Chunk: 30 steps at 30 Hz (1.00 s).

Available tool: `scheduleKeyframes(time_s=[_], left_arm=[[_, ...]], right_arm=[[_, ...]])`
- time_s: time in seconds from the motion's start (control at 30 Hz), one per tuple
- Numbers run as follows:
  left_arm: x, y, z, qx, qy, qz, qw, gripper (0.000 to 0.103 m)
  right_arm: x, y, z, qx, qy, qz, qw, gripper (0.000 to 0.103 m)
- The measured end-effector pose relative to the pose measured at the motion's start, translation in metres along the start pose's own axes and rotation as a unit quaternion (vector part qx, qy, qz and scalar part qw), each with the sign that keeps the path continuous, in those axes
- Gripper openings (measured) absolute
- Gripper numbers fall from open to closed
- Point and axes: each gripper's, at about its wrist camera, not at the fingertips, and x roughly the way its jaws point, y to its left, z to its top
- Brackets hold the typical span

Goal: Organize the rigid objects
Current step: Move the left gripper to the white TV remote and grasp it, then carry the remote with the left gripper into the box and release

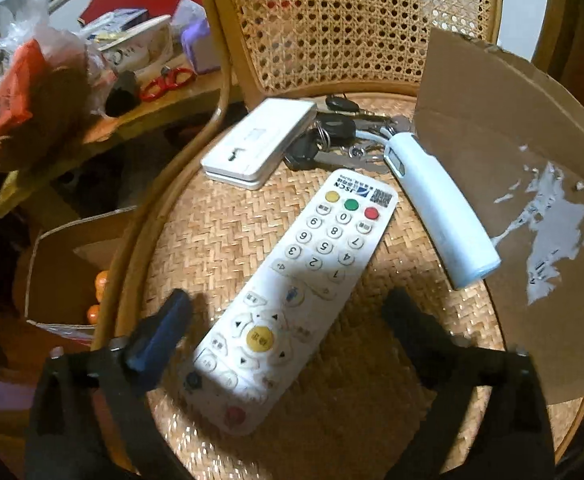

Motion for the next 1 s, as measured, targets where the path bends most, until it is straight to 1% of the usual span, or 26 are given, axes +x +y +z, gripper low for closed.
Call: scheduleKeyframes(time_s=[0.03,0.07,0.2,0.47,0.5,0.53,0.57,0.6,0.63,0.67,0.73,0.83,0.87,0.9,0.93,1.0], left_arm=[[0.003,0.004,0.0,-0.008,0.0,-0.015,0.9999,0.103],[0.003,0.004,0.001,-0.011,-0.001,-0.019,0.9998,0.103],[0.01,0.003,0.007,0.001,-0.007,-0.021,0.9998,0.103],[0.011,0.006,0.008,0.007,-0.007,-0.025,0.9996,0.103],[0.01,0.005,0.008,0.009,-0.008,-0.027,0.9996,0.099],[0.007,0.003,0.008,0.017,-0.015,-0.027,0.9994,0.086],[0.003,0.001,0.007,0.023,-0.024,-0.037,0.9988,0.072],[-0.001,-0.003,0.007,0.034,-0.031,-0.036,0.9983,0.05],[-0.003,-0.006,0.008,0.037,-0.033,-0.033,0.9982,0.04],[-0.003,-0.008,0.009,0.039,-0.033,-0.028,0.9983,0.04],[-0.003,-0.005,0.01,0.022,-0.034,-0.038,0.9985,0.039],[-0.006,-0.002,0.01,0.013,-0.035,-0.047,0.9982,0.039],[-0.008,-0.001,0.01,0.003,-0.036,-0.059,0.9976,0.039],[-0.011,0.001,0.011,-0.008,-0.035,-0.079,0.9962,0.039],[-0.014,-0.001,0.011,-0.008,-0.033,-0.088,0.9956,0.039],[-0.028,-0.008,0.015,0.006,-0.05,-0.081,0.9954,0.039]], right_arm=[[0.0,0.0,0.0,-0.002,0.0,-0.001,1.0,0.006],[0.0,0.0,0.0,-0.003,0.0,-0.002,1.0,0.006],[0.0,0.0,0.0,-0.003,-0.001,-0.002,1.0,0.006],[0.0,0.0,0.001,-0.003,0.001,-0.002,1.0,0.006],[0.0,0.0,0.001,-0.004,0.002,-0.002,1.0,0.006],[0.0,0.0,0.001,-0.004,0.002,-0.003,1.0,0.006],[-0.001,0.001,0.001,-0.004,0.002,-0.003,1.0,0.006],[-0.001,0.001,0.001,-0.005,0.002,-0.003,1.0,0.006],[-0.001,0.0,0.001,-0.005,0.001,-0.003,1.0,0.006],[-0.001,0.0,0.001,-0.003,0.001,-0.002,1.0,0.006],[-0.001,0.001,0.001,-0.005,0.002,-0.002,1.0,0.006],[0.0,0.001,0.0,-0.005,0.003,-0.001,1.0,0.006],[0.0,0.001,0.0,-0.005,0.003,-0.001,1.0,0.006],[0.0,0.001,0.001,-0.005,0.004,0.0,1.0,0.006],[0.0,0.001,0.0,-0.005,0.003,-0.001,1.0,0.006],[0.0,0.001,0.001,-0.007,0.003,-0.002,1.0,0.006]])
